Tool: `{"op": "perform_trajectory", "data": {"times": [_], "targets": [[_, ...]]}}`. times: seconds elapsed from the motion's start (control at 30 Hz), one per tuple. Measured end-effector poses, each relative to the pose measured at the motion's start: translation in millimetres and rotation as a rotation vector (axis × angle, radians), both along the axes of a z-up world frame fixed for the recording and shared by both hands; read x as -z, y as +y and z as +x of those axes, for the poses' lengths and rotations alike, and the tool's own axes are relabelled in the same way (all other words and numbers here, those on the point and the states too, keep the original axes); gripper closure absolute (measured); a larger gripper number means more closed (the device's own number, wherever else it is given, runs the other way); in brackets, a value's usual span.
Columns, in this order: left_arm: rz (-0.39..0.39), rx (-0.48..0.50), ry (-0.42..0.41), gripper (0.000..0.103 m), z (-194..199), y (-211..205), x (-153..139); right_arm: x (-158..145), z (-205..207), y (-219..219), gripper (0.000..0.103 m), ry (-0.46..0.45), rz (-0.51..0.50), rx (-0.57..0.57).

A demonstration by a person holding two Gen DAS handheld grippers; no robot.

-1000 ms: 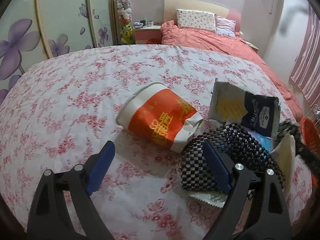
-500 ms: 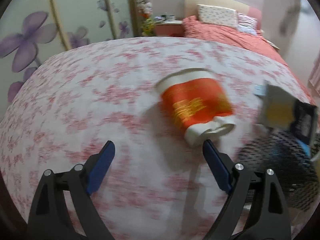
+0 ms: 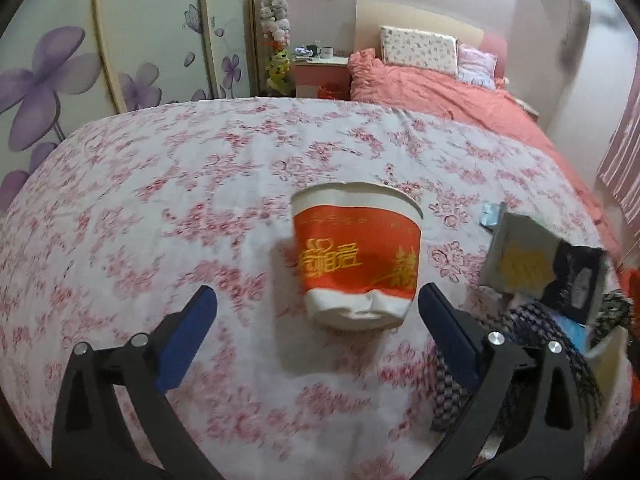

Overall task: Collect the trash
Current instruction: 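Grasp the orange-and-white paper cup with the left tool while the right tool grasps the black floral cloth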

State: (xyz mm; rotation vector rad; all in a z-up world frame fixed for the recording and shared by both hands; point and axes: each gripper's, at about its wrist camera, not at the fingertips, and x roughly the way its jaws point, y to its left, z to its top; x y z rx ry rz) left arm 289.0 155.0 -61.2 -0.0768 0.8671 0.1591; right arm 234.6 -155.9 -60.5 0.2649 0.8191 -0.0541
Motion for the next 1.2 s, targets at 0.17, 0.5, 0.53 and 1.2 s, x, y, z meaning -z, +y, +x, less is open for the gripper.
{"op": "perform_trajectory", "data": {"times": [0.17,0.5,0.53,1.2], "targets": [[0.009,-0.018,0.035,0.004,18.6,-3.0,11.3,1.2,0.1,-2.6,0.09,0.001,0.0,0.002],[0.025,-0.036,0.08,0.005,36.1,-6.2,23.5,7.9,11.6,-2.3,0.08,0.016,-0.011,-0.003],[0.023,-0.04,0.083,0.005,36.8,-5.4,24.5,8.5,12.4,-1.9,0.079,0.018,-0.012,-0.005],[-0.004,-0.049,0.075,0.024,41.5,6.8,26.4,15.1,16.4,-3.3,0.075,0.021,-0.011,-0.008]]}}
